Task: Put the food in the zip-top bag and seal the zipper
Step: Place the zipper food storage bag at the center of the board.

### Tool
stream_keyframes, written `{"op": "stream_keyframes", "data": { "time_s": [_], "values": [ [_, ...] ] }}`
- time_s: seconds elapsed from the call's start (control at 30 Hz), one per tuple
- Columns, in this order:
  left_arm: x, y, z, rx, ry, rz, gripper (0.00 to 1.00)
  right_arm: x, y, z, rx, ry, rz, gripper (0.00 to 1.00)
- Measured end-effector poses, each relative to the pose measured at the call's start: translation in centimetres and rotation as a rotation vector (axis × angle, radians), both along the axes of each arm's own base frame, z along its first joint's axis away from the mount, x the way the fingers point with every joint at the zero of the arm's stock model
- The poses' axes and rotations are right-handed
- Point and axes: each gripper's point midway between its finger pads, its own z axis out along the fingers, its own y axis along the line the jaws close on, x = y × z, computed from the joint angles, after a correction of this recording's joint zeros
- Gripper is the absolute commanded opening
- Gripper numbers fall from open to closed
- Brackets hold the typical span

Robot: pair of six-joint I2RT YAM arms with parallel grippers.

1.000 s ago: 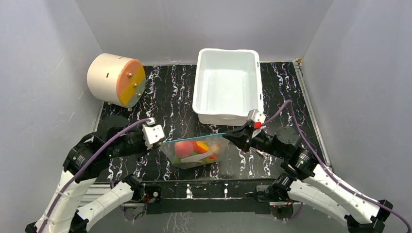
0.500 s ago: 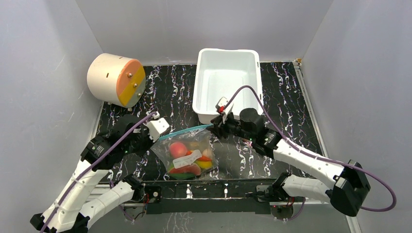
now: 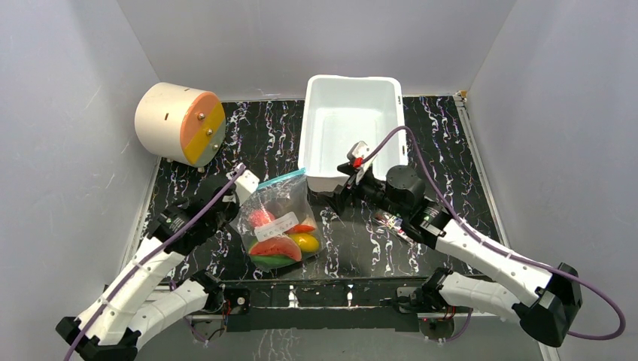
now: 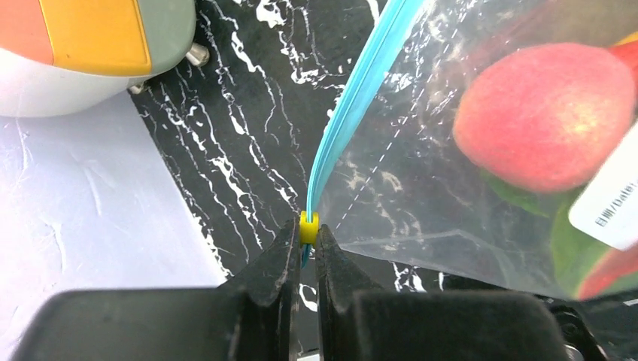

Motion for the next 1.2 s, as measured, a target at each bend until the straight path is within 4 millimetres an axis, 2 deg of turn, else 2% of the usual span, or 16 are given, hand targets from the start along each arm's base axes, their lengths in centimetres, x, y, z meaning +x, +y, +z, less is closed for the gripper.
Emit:
{"op": "stream_keyframes", "data": {
  "time_s": [0.17, 0.33, 0.53, 0.77, 0.83, 0.97, 1.1, 1.13, 1.17, 1.2],
  "values": [
    [0.7, 1.1, -1.6, 0.099, 0.016, 0.041, 0.00, -0.7, -0.7, 1.7, 0.042, -0.017, -0.005, 0.93],
    [1.3, 2.3, -2.1, 0.151, -0.010, 0.086, 0.00, -1.1, -1.4, 2.6, 0.069, -0.023, -0.019, 0.95],
    [2.9, 3.4, -3.2, 0.186, 0.012, 0.156, 0.00, -1.3, -1.8, 2.3, 0.060, -0.007, -0.031, 0.98],
    [3.9, 4.0, -4.5, 0.159, 0.038, 0.217, 0.10, -1.6, -2.6, 2.8, 0.073, -0.001, -0.052, 0.98],
    [4.1, 3.9, -5.1, 0.147, 0.057, 0.230, 0.19, -1.6, -2.7, 3.0, 0.082, 0.000, -0.061, 0.98],
    [4.3, 4.1, -5.7, 0.114, 0.075, 0.285, 0.50, -1.7, -3.1, 2.8, 0.099, 0.023, -0.082, 0.98],
    [4.8, 4.0, -5.2, 0.058, 0.040, 0.341, 0.69, -1.6, -3.8, 2.3, 0.118, 0.066, -0.131, 0.98],
    [5.0, 3.9, -4.9, 0.042, 0.030, 0.350, 0.77, -1.4, -4.0, 2.2, 0.126, 0.080, -0.150, 0.98],
    [5.3, 3.6, -4.5, 0.023, 0.020, 0.356, 0.92, -1.2, -4.2, 2.0, 0.131, 0.096, -0.173, 0.98],
    [5.6, 3.4, -4.2, 0.006, 0.012, 0.360, 0.98, -1.0, -4.4, 1.8, 0.134, 0.113, -0.197, 0.98]
  ]
}}
